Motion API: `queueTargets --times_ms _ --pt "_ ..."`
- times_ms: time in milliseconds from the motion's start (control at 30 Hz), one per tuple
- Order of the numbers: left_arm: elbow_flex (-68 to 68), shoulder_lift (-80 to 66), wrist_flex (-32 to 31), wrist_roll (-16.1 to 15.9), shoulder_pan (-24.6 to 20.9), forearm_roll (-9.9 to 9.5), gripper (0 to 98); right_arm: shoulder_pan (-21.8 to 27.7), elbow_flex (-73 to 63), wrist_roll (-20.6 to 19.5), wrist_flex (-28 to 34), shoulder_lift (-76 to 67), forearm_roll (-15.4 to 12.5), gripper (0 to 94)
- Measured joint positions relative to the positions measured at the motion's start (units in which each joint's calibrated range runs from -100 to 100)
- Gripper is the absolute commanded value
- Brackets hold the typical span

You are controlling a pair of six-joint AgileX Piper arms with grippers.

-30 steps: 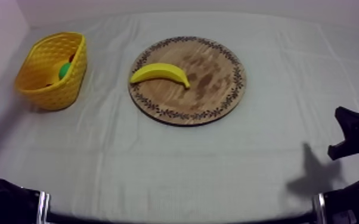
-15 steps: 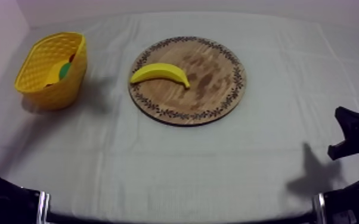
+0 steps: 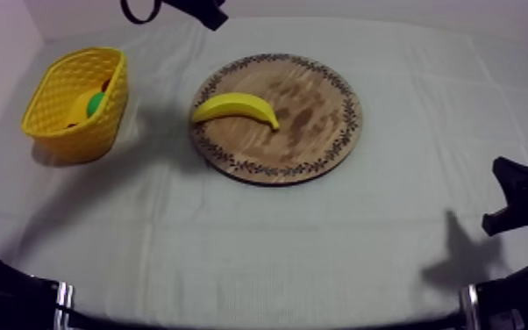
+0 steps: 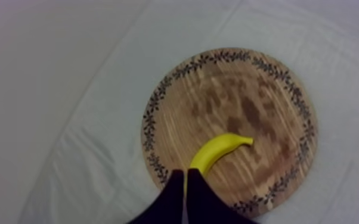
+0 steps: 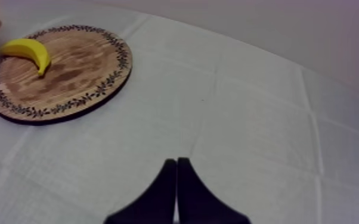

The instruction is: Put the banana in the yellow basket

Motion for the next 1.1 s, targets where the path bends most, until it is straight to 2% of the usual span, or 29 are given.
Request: queueTargets --times_ms 200,300,500,633,833,1100 --pt "0.7 0.6 0.0 -2.7 -0.5 -0.36 3.8 0.0 0.0 0.0 0.0 0.0 0.0 0.3" --pt "0.9 0.8 -0.5 -3.5 -0.6 -0.91 12.9 0.0 0.0 0.0 0.0 0.0 0.0 0.3" --pt "2.1 0.8 0.6 -2.8 -0.9 -2.09 50.7 0.0 0.0 0.0 0.0 0.0 0.0 0.3" --pt "2.1 0.8 5.0 -3.1 -0.5 -3.14 66.1 0.0 0.0 0.0 -0.1 0.0 0.0 0.3" --pt "2.7 0.8 10.0 -4.1 -0.1 -4.75 71.9 0.0 0.0 0.0 -0.1 0.0 0.0 0.3" --pt "4.2 1.9 9.8 -5.7 0.0 -5.36 72.4 0.0 0.0 0.0 -0.1 0.0 0.0 0.3"
